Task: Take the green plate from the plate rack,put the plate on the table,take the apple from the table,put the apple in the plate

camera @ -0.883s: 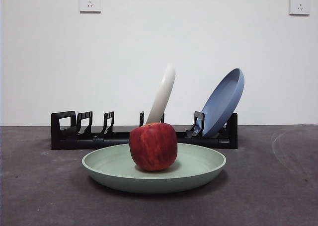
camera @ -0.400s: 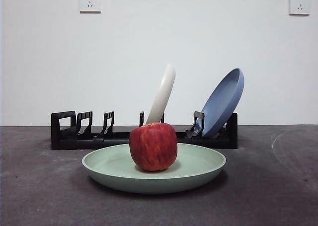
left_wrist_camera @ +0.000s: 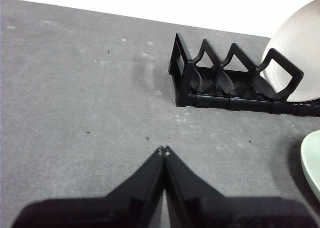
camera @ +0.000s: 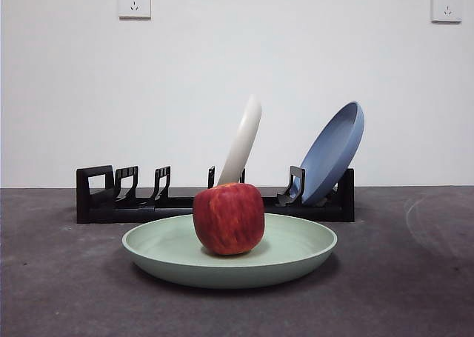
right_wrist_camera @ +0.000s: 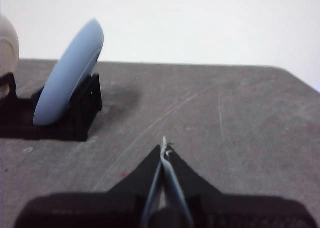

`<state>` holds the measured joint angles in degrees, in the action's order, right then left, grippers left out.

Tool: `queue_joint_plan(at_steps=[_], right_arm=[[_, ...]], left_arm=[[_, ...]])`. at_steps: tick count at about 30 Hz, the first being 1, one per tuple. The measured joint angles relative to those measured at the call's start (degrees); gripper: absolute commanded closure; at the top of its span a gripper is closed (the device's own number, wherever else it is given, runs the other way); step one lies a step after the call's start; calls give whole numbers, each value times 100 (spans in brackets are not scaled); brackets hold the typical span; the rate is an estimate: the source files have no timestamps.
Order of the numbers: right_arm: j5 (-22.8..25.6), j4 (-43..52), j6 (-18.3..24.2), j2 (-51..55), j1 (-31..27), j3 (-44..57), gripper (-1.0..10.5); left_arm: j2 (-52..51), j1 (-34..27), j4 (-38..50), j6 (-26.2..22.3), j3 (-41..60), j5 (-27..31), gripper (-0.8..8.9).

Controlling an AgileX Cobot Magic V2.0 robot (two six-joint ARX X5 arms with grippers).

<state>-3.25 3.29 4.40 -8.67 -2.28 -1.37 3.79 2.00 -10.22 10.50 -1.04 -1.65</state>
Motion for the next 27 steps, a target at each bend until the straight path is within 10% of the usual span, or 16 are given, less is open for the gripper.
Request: queue_joint_plan(at_steps=[27], right_arm=[[116, -1403, 221, 811, 0, 0, 946]], left_arm=[[33, 0, 0, 0, 0, 0, 817]])
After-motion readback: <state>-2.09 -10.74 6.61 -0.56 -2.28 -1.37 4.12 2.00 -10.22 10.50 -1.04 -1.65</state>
